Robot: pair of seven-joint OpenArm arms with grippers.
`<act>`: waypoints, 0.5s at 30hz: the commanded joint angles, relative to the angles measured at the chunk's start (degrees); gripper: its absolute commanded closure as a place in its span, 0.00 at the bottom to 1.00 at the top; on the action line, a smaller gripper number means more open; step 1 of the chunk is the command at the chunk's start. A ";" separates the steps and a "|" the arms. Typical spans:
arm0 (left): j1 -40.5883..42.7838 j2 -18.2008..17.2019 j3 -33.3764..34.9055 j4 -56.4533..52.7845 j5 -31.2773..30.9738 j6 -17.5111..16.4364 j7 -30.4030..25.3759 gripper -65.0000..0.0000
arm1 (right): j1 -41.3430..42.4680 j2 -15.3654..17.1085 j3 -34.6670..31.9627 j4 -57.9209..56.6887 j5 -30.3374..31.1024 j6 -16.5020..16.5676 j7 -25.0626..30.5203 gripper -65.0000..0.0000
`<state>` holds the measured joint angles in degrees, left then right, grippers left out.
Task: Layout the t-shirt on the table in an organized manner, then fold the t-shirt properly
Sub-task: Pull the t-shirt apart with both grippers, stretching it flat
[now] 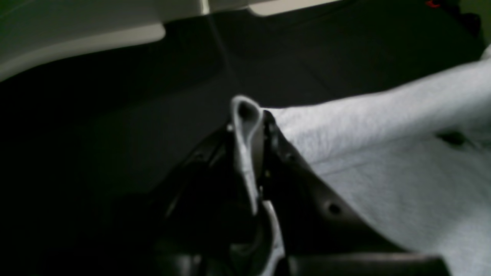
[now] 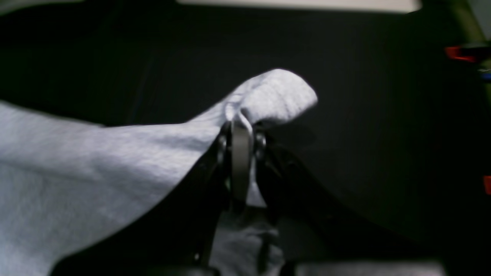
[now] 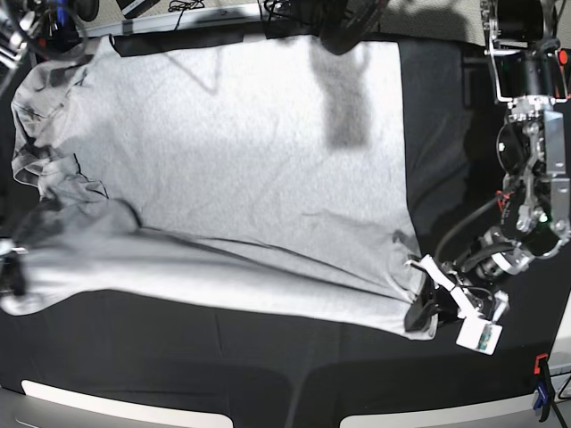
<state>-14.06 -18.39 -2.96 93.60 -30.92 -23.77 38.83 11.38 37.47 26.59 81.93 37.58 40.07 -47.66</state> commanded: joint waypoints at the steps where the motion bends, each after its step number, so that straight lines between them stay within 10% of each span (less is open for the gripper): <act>1: -2.05 -0.50 -0.37 -1.09 -0.15 0.24 -2.95 1.00 | 2.16 0.98 -1.55 0.74 -0.48 -1.86 3.58 1.00; 15: -19.10 -0.50 -0.33 -20.59 7.54 0.20 -4.48 1.00 | 20.41 -10.40 -17.42 -4.31 -25.27 -15.32 7.80 1.00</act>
<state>-31.16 -18.37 -3.01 72.03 -22.46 -23.86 36.23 30.20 26.17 8.91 76.66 11.97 25.26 -41.32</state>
